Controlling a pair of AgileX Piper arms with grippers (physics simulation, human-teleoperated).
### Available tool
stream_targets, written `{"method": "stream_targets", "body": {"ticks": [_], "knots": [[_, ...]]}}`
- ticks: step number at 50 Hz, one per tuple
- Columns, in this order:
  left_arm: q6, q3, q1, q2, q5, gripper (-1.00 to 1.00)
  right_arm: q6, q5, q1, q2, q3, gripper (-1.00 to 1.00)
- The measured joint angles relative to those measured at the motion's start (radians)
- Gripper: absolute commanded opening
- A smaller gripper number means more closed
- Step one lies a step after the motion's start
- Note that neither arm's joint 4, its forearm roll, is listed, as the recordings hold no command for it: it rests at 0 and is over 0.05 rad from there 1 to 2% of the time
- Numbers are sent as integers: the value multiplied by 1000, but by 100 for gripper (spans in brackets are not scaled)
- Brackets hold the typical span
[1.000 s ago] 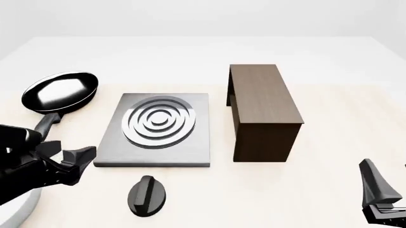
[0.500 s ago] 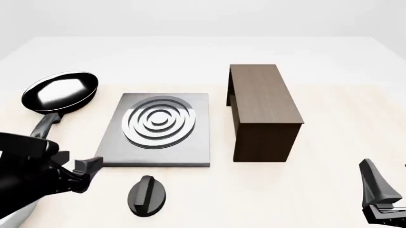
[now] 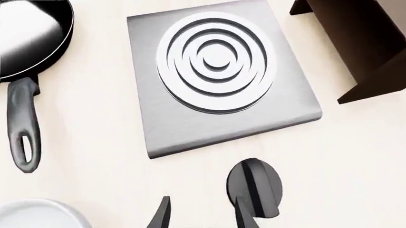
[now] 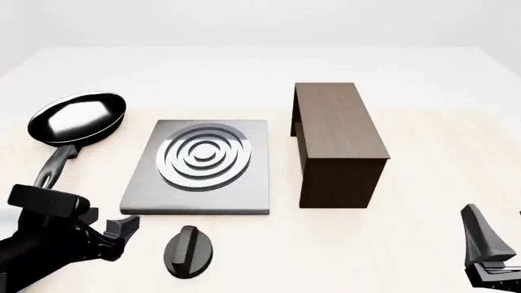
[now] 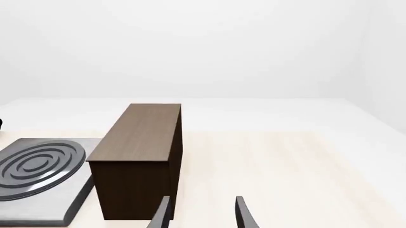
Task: Turn on the stove.
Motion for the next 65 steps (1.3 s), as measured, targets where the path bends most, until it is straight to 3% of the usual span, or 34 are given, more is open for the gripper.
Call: {"method": "stream_targets", "body": {"ticks": [16,65], "knots": [[27,57,0,128,-150,100,0,0,0,0,0,100],[34,98,-49,249,-284,100,0,0,0,0,0,100]]}}
